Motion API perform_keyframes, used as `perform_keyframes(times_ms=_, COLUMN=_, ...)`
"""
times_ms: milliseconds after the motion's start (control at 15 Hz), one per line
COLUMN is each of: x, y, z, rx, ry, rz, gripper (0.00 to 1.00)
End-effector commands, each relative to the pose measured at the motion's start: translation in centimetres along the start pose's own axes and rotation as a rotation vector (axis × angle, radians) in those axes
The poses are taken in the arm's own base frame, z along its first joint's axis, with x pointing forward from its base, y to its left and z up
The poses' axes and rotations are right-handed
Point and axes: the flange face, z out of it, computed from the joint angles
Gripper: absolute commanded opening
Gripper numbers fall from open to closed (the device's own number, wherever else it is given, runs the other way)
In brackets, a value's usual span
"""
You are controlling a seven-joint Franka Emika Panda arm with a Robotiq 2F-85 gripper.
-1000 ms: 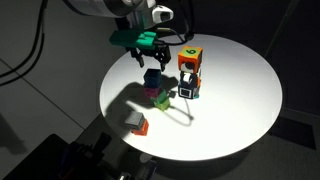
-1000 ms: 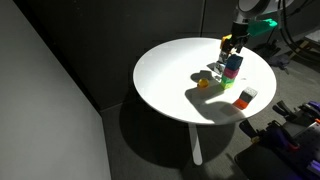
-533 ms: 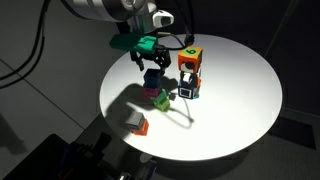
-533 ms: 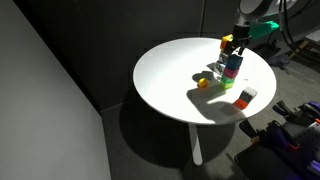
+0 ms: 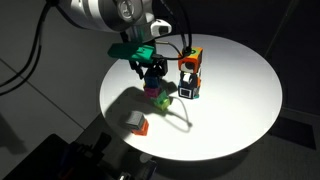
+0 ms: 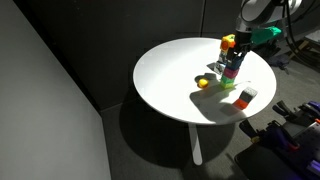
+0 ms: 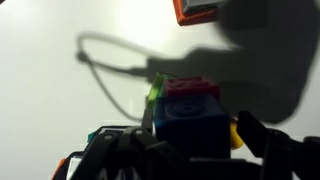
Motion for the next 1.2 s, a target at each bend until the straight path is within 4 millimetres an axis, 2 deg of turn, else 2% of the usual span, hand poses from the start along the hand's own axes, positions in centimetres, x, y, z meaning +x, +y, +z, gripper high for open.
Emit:
perform_keyframes(times_ms=0, x=-0.6, y=0.1, z=0.0, rx=-0.017, ry=0.015, rz=-0.016, gripper=0.56)
perform_keyframes(times_ms=200, x=-0.9, y=-0.3, z=-0.6, rx=-0.013, ry=0.011, rz=-0.04, gripper=0.34)
perform_keyframes(times_ms=467, x=-1.1, y=-1.1, z=-2.2, rx=-0.003, ry=0.023, rz=-0.075, gripper=0.32)
perform_keyframes(times_ms=800, x=-0.2, y=-3.4, z=-4.2, rx=0.0, ry=0.051, rz=-0.116, gripper=0.32)
perform_keyframes(times_ms=1133, x=1.0, y=-6.5, z=-4.4, rx=0.021, ry=0.07, rz=-0.167, gripper=0.32)
